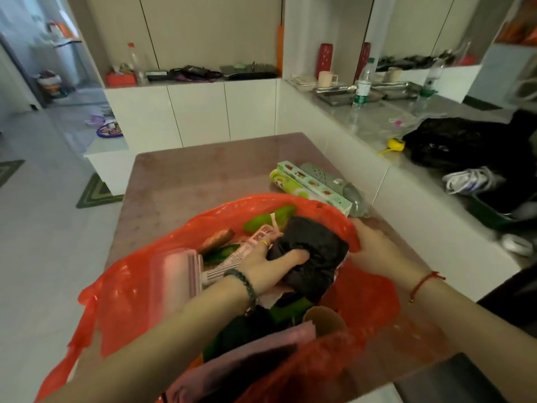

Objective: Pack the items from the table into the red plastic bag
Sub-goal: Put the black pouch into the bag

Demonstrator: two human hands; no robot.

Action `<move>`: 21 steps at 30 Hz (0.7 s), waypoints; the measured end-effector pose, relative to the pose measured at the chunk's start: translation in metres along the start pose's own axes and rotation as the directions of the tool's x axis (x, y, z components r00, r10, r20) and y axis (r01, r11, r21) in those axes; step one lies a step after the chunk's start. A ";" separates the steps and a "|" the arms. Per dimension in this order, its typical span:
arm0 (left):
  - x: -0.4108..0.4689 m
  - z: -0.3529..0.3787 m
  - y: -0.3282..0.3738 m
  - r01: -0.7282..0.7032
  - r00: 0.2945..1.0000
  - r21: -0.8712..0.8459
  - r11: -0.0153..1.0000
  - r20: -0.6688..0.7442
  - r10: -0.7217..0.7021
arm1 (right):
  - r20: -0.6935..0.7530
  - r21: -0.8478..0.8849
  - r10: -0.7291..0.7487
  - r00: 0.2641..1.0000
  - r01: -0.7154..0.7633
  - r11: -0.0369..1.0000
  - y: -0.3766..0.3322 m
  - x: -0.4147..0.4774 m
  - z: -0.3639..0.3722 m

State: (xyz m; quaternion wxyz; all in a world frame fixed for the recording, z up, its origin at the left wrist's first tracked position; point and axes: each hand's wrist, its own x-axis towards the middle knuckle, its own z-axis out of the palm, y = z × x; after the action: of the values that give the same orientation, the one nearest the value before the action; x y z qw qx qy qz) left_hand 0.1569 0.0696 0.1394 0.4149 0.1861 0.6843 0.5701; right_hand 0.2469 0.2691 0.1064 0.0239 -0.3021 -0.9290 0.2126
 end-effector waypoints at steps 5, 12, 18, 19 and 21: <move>0.010 0.026 -0.008 -0.124 0.991 0.604 0.787 0.030 0.133 | -0.115 0.262 0.068 0.991 -0.036 0.964 0.013 0.003 -0.006; 0.048 0.060 -0.032 -0.134 0.990 0.923 0.360 0.111 0.084 | -0.096 0.377 0.007 0.995 0.030 0.926 0.019 0.008 -0.011; 0.055 0.058 -0.026 -0.179 0.984 0.977 0.115 0.177 0.025 | 0.180 0.462 -0.175 0.968 0.073 0.884 0.024 0.011 -0.032; 0.054 0.054 -0.020 -0.200 0.980 0.967 0.156 0.199 0.024 | 0.233 0.457 -0.217 0.948 0.090 0.885 0.023 0.013 -0.039; 0.049 0.042 -0.002 -0.257 0.964 0.927 0.273 0.265 0.006 | 0.321 0.489 -0.250 0.914 0.066 0.870 0.022 0.020 -0.054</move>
State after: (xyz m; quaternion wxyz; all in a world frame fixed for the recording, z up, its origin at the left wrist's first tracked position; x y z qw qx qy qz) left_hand 0.1610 0.1308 0.1202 0.2414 0.5116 0.8226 0.0574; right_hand 0.2518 0.3173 0.1442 -0.0638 -0.1627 -0.8591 0.4810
